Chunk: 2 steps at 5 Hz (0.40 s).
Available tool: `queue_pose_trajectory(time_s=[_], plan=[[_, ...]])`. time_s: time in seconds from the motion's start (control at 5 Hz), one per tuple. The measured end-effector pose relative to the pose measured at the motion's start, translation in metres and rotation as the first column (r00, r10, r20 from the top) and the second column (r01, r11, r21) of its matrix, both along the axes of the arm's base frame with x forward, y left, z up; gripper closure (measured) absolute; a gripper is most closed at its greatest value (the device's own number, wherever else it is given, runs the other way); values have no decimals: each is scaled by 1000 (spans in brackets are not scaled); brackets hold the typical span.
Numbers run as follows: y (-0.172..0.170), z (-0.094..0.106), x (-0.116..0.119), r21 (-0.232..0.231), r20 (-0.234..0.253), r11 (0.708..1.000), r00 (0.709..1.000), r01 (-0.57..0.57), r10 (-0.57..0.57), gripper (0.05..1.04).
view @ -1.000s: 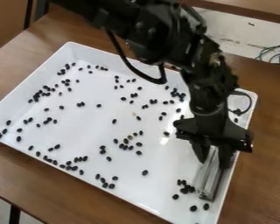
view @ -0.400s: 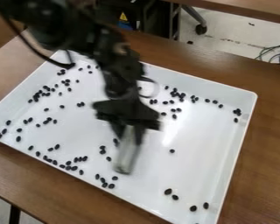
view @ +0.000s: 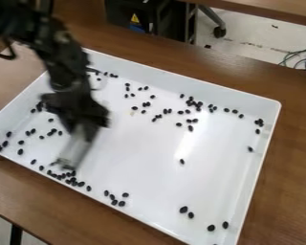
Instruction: Sweep into pile
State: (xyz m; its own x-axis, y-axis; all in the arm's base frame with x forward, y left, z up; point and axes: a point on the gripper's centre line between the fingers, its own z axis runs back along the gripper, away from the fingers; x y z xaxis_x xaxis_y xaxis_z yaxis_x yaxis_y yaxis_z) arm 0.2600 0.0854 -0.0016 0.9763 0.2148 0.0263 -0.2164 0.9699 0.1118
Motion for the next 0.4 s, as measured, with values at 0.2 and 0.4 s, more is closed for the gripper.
queue_pose_trajectory(time_s=[0.2,0.4], plan=[[52,6,-13,11,-60,999,997,50,-49,737],[61,10,-16,8,-87,997,994,74,-73,737]])
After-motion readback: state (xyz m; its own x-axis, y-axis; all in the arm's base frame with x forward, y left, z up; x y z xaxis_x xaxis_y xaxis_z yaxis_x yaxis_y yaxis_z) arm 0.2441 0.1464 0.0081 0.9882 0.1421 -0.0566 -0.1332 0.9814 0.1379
